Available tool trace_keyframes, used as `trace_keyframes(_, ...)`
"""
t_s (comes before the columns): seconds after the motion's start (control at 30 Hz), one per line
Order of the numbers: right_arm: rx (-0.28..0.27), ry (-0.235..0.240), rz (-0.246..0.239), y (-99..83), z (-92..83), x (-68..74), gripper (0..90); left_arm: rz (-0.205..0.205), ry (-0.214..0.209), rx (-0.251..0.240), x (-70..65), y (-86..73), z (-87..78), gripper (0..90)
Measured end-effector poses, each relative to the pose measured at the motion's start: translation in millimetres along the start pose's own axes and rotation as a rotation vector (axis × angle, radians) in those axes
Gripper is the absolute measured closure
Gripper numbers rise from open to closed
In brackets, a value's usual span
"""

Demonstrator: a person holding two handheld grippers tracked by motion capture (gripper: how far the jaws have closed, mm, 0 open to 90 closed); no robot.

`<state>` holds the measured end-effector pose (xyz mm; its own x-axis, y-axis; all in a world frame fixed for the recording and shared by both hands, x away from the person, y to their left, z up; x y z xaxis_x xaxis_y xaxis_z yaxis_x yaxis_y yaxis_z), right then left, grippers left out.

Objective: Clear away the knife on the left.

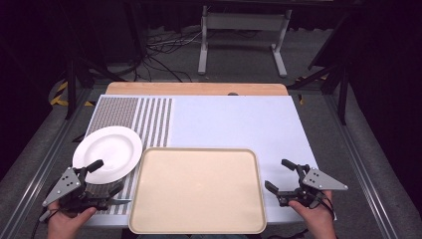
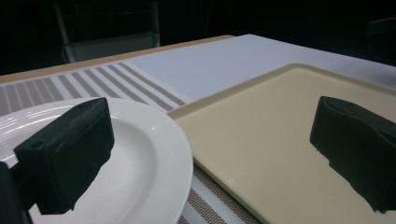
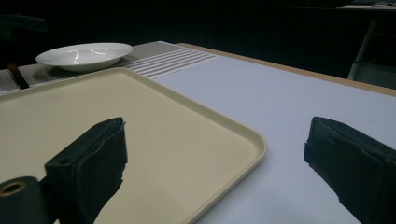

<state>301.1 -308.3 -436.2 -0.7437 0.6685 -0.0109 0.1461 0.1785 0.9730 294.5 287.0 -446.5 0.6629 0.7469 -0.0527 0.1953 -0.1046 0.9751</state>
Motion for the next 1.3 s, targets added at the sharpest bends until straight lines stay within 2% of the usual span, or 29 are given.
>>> trace_keyframes(0.1, -0.002, 0.003, 0.000, -0.3, 0.2, -0.1, 6.4, 0.012, -0.020, 0.012, 0.3, 2.2, -2.0, 1.3)
trace_keyframes(0.17, -0.001, 0.002, 0.000, -0.4, 0.1, -0.2, 6.4, 0.011, -0.035, 0.013, 0.9, 3.7, -3.4, 5.1)
trace_keyframes(0.2, -0.002, 0.006, 0.002, -0.3, 0.2, -0.3, 6.4, 0.015, -0.054, 0.026, 1.4, 5.7, -5.6, 7.8)
trace_keyframes(0.27, -0.002, 0.006, 0.003, -0.3, 0.2, -0.2, 6.4, 0.040, -0.069, 0.049, 2.8, 9.1, -8.5, 7.6)
trace_keyframes(0.33, -0.004, 0.008, 0.004, -0.6, 0.5, -0.5, 6.4, 0.043, -0.087, 0.070, 3.6, 13.8, -12.1, 7.0)
trace_keyframes(0.4, -0.003, 0.010, 0.011, -1.1, 1.0, -0.5, 6.4, 0.066, -0.097, 0.101, 5.3, 17.8, -15.0, 5.9)
trace_keyframes(0.5, 0.002, 0.012, 0.010, -1.6, 2.2, -0.5, 6.4, 0.096, -0.090, 0.137, 6.8, 21.7, -17.4, 4.5)
trace_keyframes(0.63, 0.005, 0.017, 0.012, -1.8, 2.7, -0.3, 6.4, 0.149, -0.077, 0.218, 9.0, 27.6, -21.0, 5.1)
trace_keyframes(0.67, 0.005, 0.017, 0.012, -1.8, 2.7, -0.3, 6.4, 0.149, -0.077, 0.218, 9.0, 27.6, -21.0, 5.2)
trace_keyframes(0.7, 0.005, 0.018, 0.012, -1.8, 2.7, -0.4, 6.4, 0.178, -0.071, 0.258, 9.0, 31.1, -22.6, 5.2)
trace_keyframes(0.73, 0.005, 0.018, 0.012, -1.7, 2.6, -0.4, 6.4, 0.191, -0.073, 0.278, 9.0, 32.5, -23.1, 5.6)
trace_keyframes(0.77, 0.005, 0.018, 0.012, -1.7, 2.6, -0.4, 6.4, 0.191, -0.073, 0.278, 9.0, 32.5, -23.1, 5.8)
trace_keyframes(0.83, 0.001, 0.014, 0.004, -1.1, 1.7, -0.3, 6.9, 0.229, -0.066, 0.322, 9.6, 36.4, -25.5, 6.0)
trace_keyframes(0.9, -0.007, 0.012, 0.005, -0.4, 0.4, -0.8, 7.0, 0.245, -0.062, 0.347, 10.6, 38.4, -27.2, 6.6)
trace_keyframes(1.03, -0.005, 0.010, 0.004, -0.5, -0.2, -1.4, 6.9, 0.269, -0.077, 0.397, 11.1, 41.0, -28.1, 7.3)
trace_keyframes(1.07, -0.005, 0.010, 0.004, -0.5, -0.2, -1.4, 6.9, 0.269, -0.077, 0.397, 11.1, 41.0, -28.1, 7.0)
trace_keyframes(1.2, -0.008, 0.008, 0.004, -0.1, -1.0, -1.7, 6.9, 0.294, -0.121, 0.438, 10.8, 41.9, -27.2, 6.7)
trace_keyframes(1.3, -0.007, 0.006, 0.005, -0.2, -1.5, -1.9, 6.9, 0.301, -0.129, 0.463, 11.1, 40.9, -25.9, 6.6)
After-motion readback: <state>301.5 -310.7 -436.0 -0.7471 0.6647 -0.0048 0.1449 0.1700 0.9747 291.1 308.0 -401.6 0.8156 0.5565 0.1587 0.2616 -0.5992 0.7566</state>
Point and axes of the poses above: each handheld gripper's, and its own axes: z roughly forward along the jaws, y roughly out of its top, x roughly to its left, the point moved 1 cm from there along z, roughly forward along the jaws, and after that the axes turned 3 degrees about y, right-handed, at the moved point
